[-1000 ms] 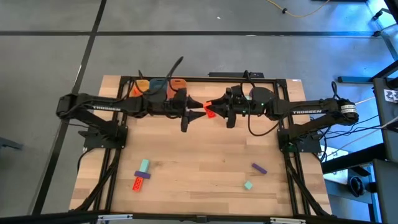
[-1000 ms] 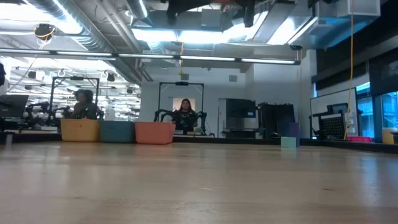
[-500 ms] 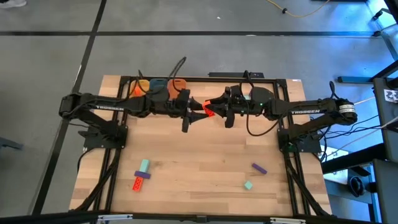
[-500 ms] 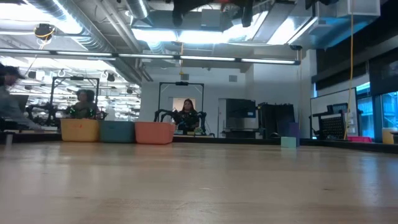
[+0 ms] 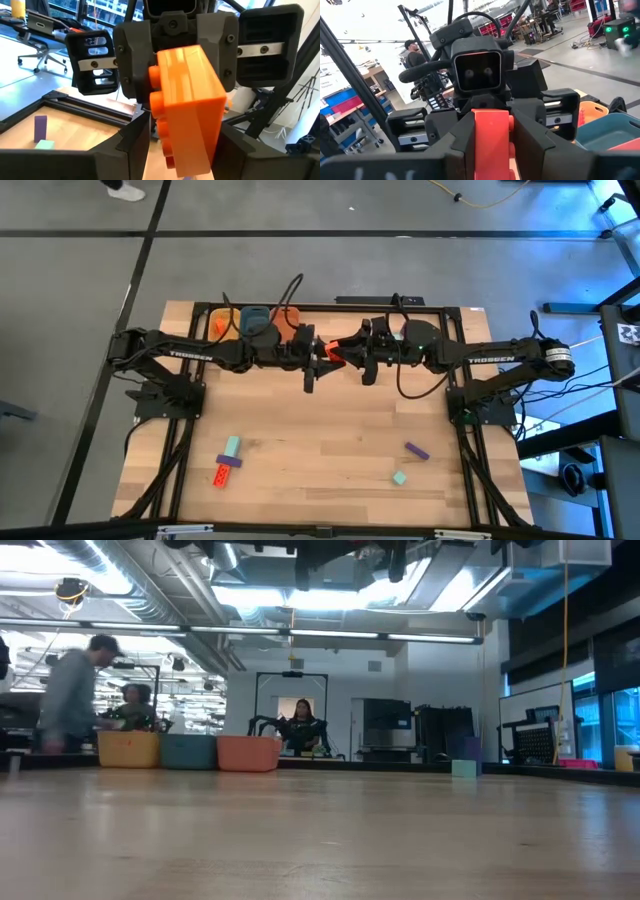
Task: Sort & place blocks by color
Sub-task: Put the right orange game piece into the yellow bin
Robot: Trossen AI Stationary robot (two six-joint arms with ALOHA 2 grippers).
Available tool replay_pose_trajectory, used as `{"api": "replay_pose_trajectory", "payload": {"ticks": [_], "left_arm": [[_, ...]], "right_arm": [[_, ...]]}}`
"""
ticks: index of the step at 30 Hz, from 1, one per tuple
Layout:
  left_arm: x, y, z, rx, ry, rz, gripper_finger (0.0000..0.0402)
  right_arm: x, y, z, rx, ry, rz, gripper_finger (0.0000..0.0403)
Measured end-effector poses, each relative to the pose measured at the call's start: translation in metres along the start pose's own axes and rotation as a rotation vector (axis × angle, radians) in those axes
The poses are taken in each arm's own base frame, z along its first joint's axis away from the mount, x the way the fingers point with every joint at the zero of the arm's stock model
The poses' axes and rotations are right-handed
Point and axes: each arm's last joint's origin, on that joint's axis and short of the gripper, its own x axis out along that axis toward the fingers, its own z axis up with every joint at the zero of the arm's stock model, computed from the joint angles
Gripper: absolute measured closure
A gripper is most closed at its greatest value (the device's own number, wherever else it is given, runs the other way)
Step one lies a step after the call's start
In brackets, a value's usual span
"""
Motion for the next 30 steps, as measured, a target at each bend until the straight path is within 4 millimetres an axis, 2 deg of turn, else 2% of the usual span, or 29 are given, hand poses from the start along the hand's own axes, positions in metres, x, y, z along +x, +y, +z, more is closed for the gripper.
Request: {"api": "replay_pose_trajectory", "payload": {"ticks": [4,10,27,30], "left_arm": [[0.0000,0.0005,0.0001,0.000,0.001,0.001,0.0251],[-0.0002,0.0014,-0.0005,-0.020,0.009,0.009,0.0319],[-0.0007,0.0060,0.0009,-0.031,0.015,-0.008,0.0319],[-0.0007,0.0058,0.0009,-0.027,0.016,-0.013,0.0319]], "right_arm": [[0.0000,0.0000,-0.0001,0.000,0.001,0.000,0.0304],[-0.0003,-0.0004,-0.0004,-0.018,0.003,-0.004,0.0302],[-0.0003,-0.0001,-0.0003,-0.017,0.004,0.004,0.0289],[-0.0003,0.0007,-0.0005,-0.006,0.015,0.029,0.0275]]}}
